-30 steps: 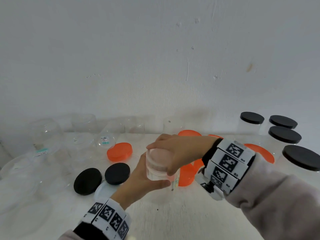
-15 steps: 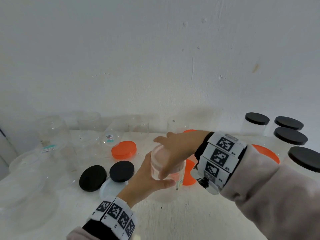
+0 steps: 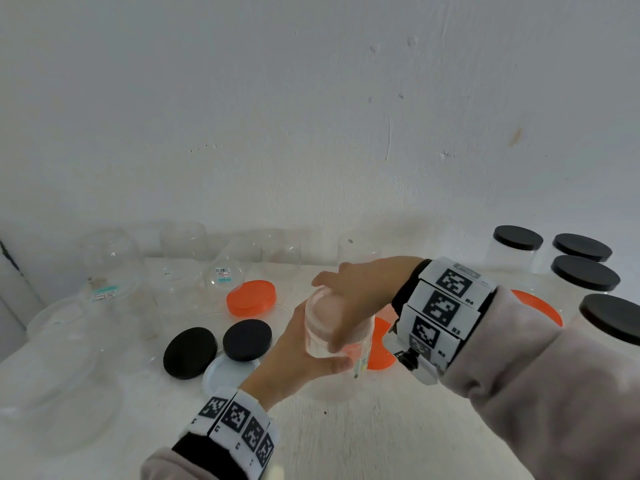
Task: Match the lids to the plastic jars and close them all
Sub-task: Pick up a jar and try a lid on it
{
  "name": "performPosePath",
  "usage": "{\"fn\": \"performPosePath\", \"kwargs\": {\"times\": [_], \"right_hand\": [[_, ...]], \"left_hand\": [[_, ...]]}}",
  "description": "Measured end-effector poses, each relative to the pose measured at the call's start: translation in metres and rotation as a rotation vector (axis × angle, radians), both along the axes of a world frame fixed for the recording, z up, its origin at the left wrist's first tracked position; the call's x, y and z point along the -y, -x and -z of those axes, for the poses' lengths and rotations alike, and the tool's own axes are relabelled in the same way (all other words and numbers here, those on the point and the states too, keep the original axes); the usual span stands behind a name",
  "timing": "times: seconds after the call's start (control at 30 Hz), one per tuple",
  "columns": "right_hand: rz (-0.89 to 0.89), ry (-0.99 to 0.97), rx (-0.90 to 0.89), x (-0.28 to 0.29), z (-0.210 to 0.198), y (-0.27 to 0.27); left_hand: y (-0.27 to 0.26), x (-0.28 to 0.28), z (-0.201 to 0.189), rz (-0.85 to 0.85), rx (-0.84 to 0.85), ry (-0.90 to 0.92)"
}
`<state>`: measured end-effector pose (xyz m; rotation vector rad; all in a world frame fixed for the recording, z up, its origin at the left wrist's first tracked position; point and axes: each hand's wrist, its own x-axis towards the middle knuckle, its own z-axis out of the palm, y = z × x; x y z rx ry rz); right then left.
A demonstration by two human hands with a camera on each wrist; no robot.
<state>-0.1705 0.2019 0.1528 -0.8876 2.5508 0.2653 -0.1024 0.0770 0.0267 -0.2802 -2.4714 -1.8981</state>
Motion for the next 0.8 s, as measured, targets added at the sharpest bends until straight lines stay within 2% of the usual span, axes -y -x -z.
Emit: {"fn": "performPosePath", "kwargs": {"times": [0.13, 0.4, 0.8], "right_hand": [[-0.063, 0.022, 0.064, -0.004, -0.005, -0.001], [-0.074, 0.102, 0.018, -0.008, -0.001, 0.000], [-0.099, 0.294, -0.081, -0.026, 0.028, -0.006]], "left_hand": [[0.000, 0.001, 0.003, -0.020, 0.027, 0.001], [0.001, 0.002, 0.003, -0.005, 0.034, -0.004], [0.001, 0.003, 0.011, -0.044, 0.055, -0.015]]}}
